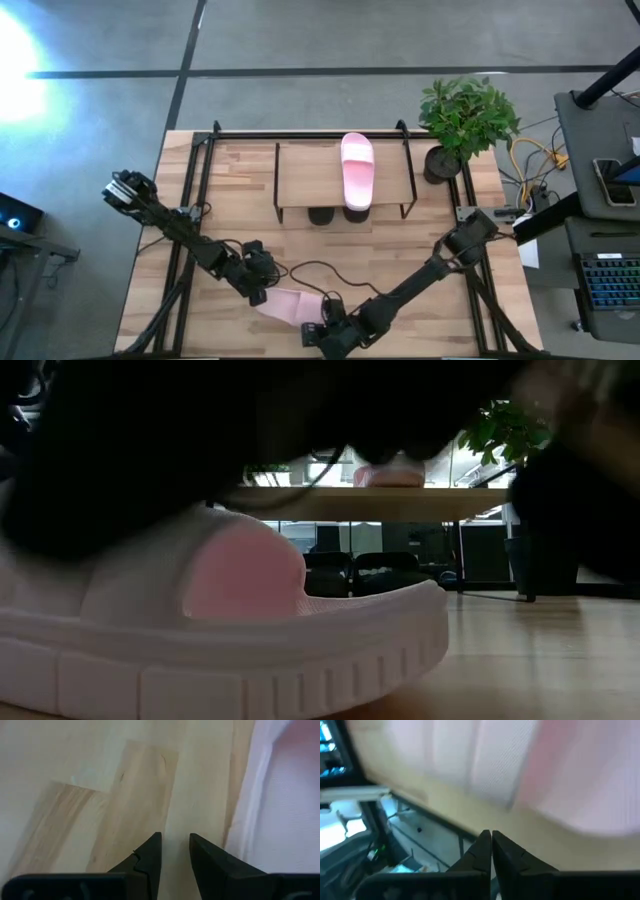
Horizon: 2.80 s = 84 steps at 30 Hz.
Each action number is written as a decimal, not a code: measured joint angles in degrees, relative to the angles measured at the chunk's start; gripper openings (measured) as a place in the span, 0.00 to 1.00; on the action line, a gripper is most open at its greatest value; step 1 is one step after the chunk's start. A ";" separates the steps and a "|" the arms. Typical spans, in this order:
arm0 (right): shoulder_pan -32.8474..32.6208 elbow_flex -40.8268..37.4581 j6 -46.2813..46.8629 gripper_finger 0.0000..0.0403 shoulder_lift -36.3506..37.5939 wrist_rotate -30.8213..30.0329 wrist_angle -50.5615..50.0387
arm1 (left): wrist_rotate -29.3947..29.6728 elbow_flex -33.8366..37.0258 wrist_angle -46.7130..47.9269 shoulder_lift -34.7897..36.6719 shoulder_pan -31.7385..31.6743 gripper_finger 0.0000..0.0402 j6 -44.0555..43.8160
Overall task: Pick and place slides into the shelf
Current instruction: Put the pink slide on the shelf
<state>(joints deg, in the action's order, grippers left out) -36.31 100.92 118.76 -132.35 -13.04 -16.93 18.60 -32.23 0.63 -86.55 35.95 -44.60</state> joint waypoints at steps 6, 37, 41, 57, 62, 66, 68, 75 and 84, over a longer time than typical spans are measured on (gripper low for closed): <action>1.96 -0.02 0.78 0.02 -2.30 -0.78 -1.04 | -3.44 0.00 -0.30 1.15 1.77 0.21 -3.44; 2.04 0.10 -8.96 0.02 15.41 -20.37 -31.82 | 1.30 -1.92 -7.60 1.24 14.51 0.21 -3.68; -1.40 0.71 -4.72 0.02 15.08 -21.62 -31.98 | 4.50 -1.92 -7.60 1.24 15.31 0.21 -0.82; -5.06 1.57 -0.82 0.02 14.20 -29.63 -31.60 | 7.96 -1.13 -7.62 1.19 11.92 0.21 12.44; -4.63 1.60 -1.84 0.02 14.20 -29.63 -31.61 | 7.30 -1.11 -7.68 1.19 10.88 0.21 19.40; -4.36 1.44 -1.86 0.02 14.20 -29.62 -31.75 | 5.67 -1.11 -7.76 1.19 8.50 0.21 20.00; -4.24 1.38 -1.99 0.02 14.20 -29.59 -31.75 | 5.23 -1.17 -7.94 1.19 7.14 0.21 20.05; -4.01 1.36 -2.43 0.02 14.20 -29.51 -31.80 | 4.40 -1.39 -9.55 1.15 2.81 0.21 20.09; -4.44 1.31 -2.43 0.02 14.20 -28.57 -31.65 | -1.75 -0.41 -0.43 1.21 6.97 0.21 16.56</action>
<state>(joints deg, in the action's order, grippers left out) -40.74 102.24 116.33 -118.15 -41.60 -48.58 16.85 -32.64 0.21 -85.34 42.92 -28.04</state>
